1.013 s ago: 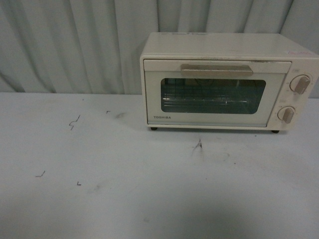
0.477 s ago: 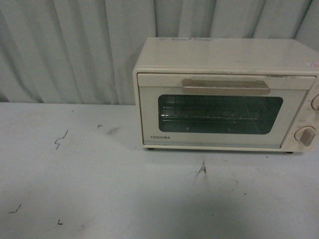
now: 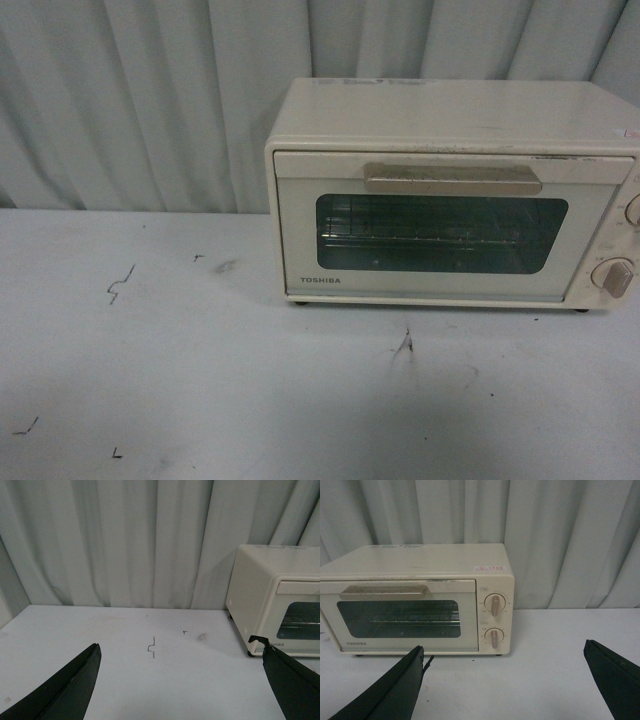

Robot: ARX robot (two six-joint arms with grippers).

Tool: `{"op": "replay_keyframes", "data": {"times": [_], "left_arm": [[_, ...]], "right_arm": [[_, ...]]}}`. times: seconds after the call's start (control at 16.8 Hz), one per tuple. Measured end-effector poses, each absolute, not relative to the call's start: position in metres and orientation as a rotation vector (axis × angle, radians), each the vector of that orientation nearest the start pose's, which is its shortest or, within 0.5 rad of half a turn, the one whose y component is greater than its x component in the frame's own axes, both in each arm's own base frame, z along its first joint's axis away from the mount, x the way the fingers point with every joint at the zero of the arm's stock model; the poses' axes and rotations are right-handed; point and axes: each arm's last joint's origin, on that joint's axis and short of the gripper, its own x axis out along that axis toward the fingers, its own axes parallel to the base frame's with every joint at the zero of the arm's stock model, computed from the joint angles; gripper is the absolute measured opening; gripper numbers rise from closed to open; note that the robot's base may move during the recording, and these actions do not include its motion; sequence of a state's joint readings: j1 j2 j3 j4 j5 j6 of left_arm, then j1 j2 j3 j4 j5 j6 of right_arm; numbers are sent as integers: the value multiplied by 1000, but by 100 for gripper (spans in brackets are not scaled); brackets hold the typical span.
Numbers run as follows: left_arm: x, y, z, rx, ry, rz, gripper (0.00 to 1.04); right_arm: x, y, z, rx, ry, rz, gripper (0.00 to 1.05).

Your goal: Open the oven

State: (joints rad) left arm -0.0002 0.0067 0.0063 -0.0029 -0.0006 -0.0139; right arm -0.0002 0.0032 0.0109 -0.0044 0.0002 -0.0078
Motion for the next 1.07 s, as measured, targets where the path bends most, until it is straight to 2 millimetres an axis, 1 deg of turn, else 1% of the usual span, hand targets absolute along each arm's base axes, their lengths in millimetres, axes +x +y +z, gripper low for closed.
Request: {"op": "replay_keyframes", "data": {"times": [0.42,0.48,0.54,0.6,0.66,0.77,0.83,0.95,1.07], "left_arm": [[98,0,165,-14,3,0,98],[97,-1,163,-36,104,6,98],[100,-3,166,-78,306,20,98],[108,-8,171,-120,420,21,98],[120,-16,177,-164,448,-17,98],[152,-35,183,-262,465,-91,98],[179,-52,178,-339,495,-137,98],[205,-80,162,-423,566,-205,98],[224,-111,143,-505,631,-255,98]], "right_arm": [[97,0,167,-7,-3,0,98],[97,0,167,-7,-3,0,98],[97,0,167,-7,-4,-1,98],[97,0,167,-7,-4,0,98],[97,0,167,-7,-4,0,98],[97,0,167,-7,-3,0,98],[97,0,167,-7,-4,0,98],[97,0,167,-8,-4,0,98],[97,0,167,-7,-4,0,98]]}}
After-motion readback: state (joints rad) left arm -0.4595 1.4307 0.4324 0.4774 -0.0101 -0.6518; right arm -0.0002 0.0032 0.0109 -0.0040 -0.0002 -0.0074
